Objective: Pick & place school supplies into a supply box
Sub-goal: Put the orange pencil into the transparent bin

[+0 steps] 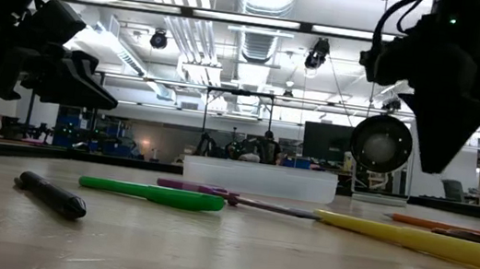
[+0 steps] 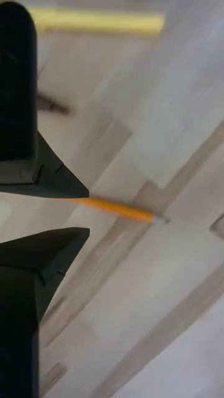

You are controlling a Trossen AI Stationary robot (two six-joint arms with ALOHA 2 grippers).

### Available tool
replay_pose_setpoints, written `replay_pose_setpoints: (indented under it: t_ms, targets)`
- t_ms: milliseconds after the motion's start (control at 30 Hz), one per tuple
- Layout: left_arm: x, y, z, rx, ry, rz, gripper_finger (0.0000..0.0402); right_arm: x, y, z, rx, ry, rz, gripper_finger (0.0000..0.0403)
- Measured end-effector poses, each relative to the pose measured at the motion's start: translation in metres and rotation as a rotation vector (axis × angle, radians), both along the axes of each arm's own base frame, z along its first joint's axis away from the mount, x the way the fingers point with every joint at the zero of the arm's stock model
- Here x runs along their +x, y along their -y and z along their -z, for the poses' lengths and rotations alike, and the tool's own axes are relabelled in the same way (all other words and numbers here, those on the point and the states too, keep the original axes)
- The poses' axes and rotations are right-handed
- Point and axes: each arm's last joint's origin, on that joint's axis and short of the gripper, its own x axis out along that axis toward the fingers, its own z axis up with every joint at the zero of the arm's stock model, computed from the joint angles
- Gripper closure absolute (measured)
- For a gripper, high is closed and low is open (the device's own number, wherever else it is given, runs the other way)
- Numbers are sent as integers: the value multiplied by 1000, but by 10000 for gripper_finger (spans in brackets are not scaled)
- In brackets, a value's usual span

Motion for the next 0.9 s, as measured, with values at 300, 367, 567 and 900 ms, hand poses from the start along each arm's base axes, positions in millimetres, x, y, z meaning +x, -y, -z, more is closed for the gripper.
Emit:
replay_pose_setpoints:
  t_ms: [300,367,567,900]
  targets:
    - [0,0,0,0,1,0,349,-27,9,-5,154,207,78,317]
    - [0,0,0,0,1,0,349,-30,9,-3,188,210,88,320]
    - [0,0,0,0,1,0,349,-28,6,8,238,152,89,331]
    - [0,0,0,0,1,0,349,1,6,10,159,1,44,328]
